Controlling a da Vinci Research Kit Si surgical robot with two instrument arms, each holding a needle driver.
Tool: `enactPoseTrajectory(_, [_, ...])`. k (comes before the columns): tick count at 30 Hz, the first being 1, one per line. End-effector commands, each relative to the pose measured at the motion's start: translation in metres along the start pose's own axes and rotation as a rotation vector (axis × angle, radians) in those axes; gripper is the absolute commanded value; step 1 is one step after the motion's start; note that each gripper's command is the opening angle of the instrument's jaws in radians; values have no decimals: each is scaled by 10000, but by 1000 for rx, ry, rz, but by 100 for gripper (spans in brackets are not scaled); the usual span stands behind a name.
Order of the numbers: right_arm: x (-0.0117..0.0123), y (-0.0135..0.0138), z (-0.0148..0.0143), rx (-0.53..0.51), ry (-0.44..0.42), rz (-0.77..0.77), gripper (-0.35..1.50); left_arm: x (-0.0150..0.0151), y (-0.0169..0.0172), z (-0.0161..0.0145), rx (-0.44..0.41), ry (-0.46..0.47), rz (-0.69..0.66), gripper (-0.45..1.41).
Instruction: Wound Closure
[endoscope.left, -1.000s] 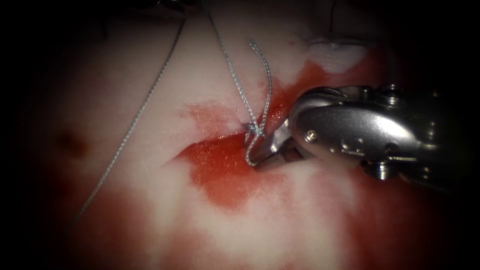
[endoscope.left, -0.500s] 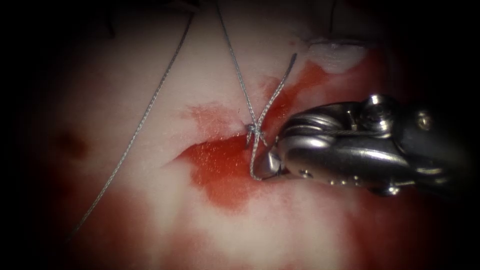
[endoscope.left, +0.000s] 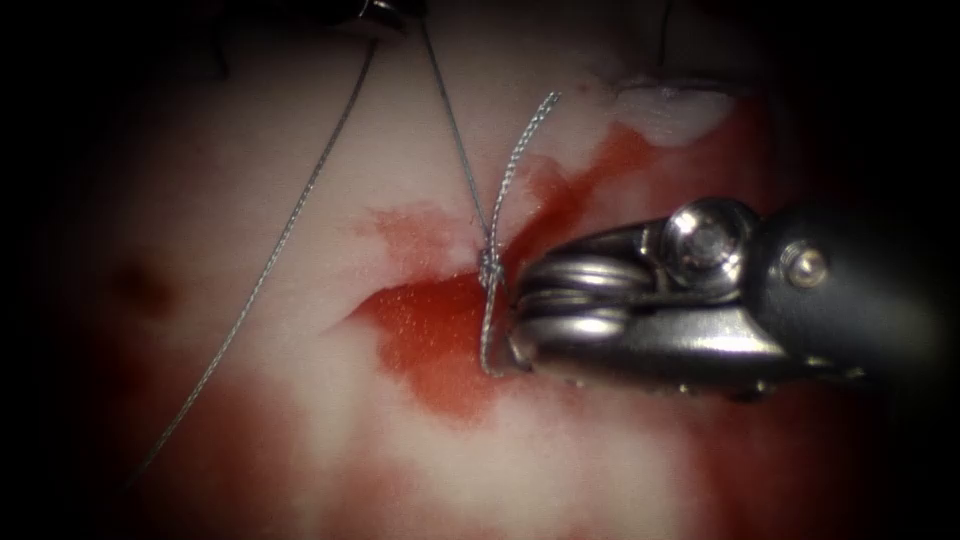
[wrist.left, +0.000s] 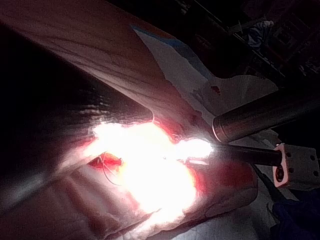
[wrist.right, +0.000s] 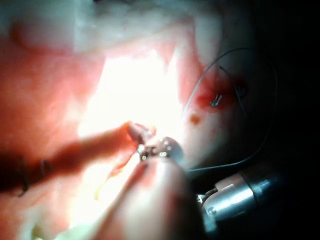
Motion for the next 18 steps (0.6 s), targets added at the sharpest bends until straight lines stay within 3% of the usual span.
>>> enactPoseTrajectory(1, [0,9,7,-2,13,-1,-35,-15,-5,-3,3,-9,-2,-45])
enactPoseTrajectory(7, [20,9,28,9,49,-19,-35,-17,-10,-2,-20,-17,-4,-45])
enactPoseTrajectory(18, [34,11,28,11,52,-27,-35,-28,-14,-7,-95,-92,14,-45])
